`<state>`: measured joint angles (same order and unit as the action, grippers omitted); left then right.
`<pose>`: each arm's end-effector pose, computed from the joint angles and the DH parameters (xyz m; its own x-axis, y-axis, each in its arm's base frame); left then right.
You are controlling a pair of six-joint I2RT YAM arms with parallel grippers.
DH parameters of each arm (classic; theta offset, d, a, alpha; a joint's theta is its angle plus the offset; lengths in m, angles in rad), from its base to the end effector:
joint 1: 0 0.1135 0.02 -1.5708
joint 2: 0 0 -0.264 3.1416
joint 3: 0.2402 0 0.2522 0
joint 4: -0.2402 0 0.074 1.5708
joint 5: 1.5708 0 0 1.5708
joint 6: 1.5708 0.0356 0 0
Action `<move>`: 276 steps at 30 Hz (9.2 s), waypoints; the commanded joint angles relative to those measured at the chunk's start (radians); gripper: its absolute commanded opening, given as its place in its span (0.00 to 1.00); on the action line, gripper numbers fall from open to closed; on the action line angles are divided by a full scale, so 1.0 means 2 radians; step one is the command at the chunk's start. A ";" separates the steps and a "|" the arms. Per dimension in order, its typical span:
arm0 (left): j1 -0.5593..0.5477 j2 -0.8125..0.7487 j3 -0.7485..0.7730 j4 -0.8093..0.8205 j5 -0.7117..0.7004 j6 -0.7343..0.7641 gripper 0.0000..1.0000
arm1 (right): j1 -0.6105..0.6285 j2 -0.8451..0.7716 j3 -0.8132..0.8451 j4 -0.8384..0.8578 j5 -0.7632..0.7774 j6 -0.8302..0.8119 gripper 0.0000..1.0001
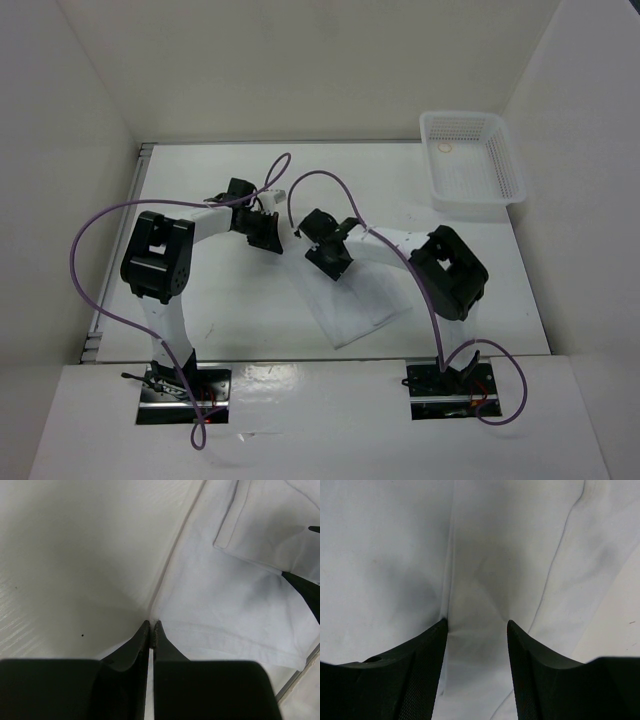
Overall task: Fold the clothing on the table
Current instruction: Fold the skirt
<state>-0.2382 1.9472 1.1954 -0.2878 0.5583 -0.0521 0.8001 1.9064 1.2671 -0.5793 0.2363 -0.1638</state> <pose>0.3743 -0.1103 0.1457 -0.8607 0.1635 -0.4821 0.4167 0.7704 -0.4825 0.2685 0.2645 0.1628 -0.5406 -0.7843 -0.3045 -0.7393 0.6156 -0.2731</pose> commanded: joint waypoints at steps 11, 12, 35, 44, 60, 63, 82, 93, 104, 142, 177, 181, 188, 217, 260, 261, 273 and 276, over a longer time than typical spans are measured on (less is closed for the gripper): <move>0.003 0.011 -0.002 -0.021 -0.007 0.018 0.01 | 0.031 -0.017 -0.017 -0.017 0.024 0.010 0.57; 0.003 0.011 -0.002 -0.021 -0.007 0.018 0.01 | 0.031 -0.017 -0.017 -0.017 0.019 0.014 0.57; 0.003 0.016 -0.002 -0.021 -0.007 0.022 0.01 | 0.049 -0.025 -0.035 -0.017 0.024 0.019 0.58; 0.003 0.016 -0.002 -0.021 -0.002 0.022 0.01 | 0.049 -0.021 -0.039 -0.017 0.039 0.019 0.58; 0.003 0.020 -0.002 -0.026 -0.002 0.027 0.01 | 0.049 -0.016 -0.044 -0.013 0.048 0.019 0.29; 0.003 0.020 -0.002 -0.026 -0.002 0.027 0.01 | 0.049 -0.016 -0.044 -0.013 0.048 0.019 0.21; 0.003 0.020 -0.002 -0.026 0.002 0.027 0.01 | 0.021 -0.047 0.021 -0.055 -0.024 0.010 0.01; 0.003 0.025 0.002 -0.026 0.007 0.027 0.01 | 0.021 -0.057 0.051 -0.081 -0.051 0.005 0.01; 0.003 0.025 0.002 -0.026 0.007 0.027 0.01 | 0.021 -0.052 0.077 -0.108 -0.111 0.001 0.01; 0.003 0.025 0.007 -0.026 0.012 0.027 0.01 | 0.070 0.014 0.133 -0.131 -0.187 0.001 0.01; 0.003 0.030 0.007 -0.026 0.016 0.027 0.01 | 0.079 0.081 0.179 -0.137 -0.220 0.006 0.18; 0.003 0.030 0.007 -0.030 0.016 0.027 0.02 | 0.084 0.076 0.163 -0.141 -0.215 -0.005 0.50; 0.036 0.002 0.016 -0.036 0.021 0.027 0.04 | 0.084 0.032 0.153 -0.151 -0.215 -0.021 0.66; 0.025 -0.085 0.031 -0.078 0.010 0.067 0.84 | 0.001 -0.107 0.058 -0.115 -0.176 -0.011 0.71; 0.004 0.044 0.046 -0.049 -0.101 0.008 0.84 | 0.073 0.009 0.079 -0.069 -0.263 -0.076 0.71; 0.004 0.044 0.046 -0.049 -0.101 0.008 0.84 | 0.078 0.009 0.074 -0.069 -0.263 -0.081 0.71; 0.018 0.040 0.050 -0.049 -0.097 0.008 0.84 | 0.083 0.042 0.070 -0.108 -0.322 -0.141 0.71; 0.018 0.040 0.050 -0.049 -0.097 0.008 0.84 | 0.083 0.042 0.061 -0.114 -0.328 -0.166 0.71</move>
<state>-0.2302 1.9732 1.3140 -0.3252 0.4557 -0.0570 0.9581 1.9839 1.4002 -0.7643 -0.3656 -0.4328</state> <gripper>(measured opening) 0.837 0.709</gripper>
